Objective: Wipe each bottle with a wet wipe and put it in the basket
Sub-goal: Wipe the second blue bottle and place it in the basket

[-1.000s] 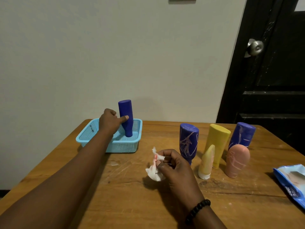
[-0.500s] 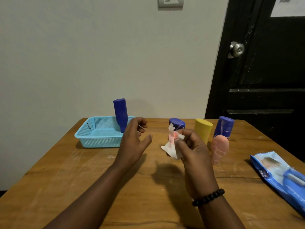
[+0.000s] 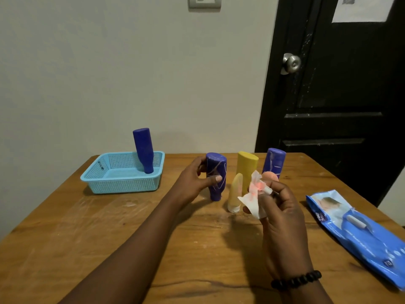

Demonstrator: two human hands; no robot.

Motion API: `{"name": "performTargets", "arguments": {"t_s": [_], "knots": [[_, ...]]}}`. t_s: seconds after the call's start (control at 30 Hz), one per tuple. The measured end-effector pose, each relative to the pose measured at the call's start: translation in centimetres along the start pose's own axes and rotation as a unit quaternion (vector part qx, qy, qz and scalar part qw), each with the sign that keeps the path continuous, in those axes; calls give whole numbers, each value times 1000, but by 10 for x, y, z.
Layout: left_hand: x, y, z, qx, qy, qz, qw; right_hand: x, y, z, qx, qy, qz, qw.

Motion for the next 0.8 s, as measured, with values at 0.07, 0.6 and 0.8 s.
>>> {"name": "performTargets", "arguments": {"t_s": [0.07, 0.6, 0.8], "knots": [[-6, 0, 0, 4, -29, -26, 999, -4, 4, -1, -13, 4, -15, 1000], [-39, -69, -118, 35, -133, -176, 975, 21, 37, -40, -98, 102, -127, 982], [-43, -86, -148, 34, -138, -179, 974, 34, 63, -60, -161, 88, -139, 973]]}}
Point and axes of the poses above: each hand's wrist, its own z-axis towards the middle knuckle, its own x-axis out of the palm, y = z × x, the point moved 8 cm from there along z, towards the middle knuckle, and after that the axes turned 3 degrees about -x, right-handed, at the moved point
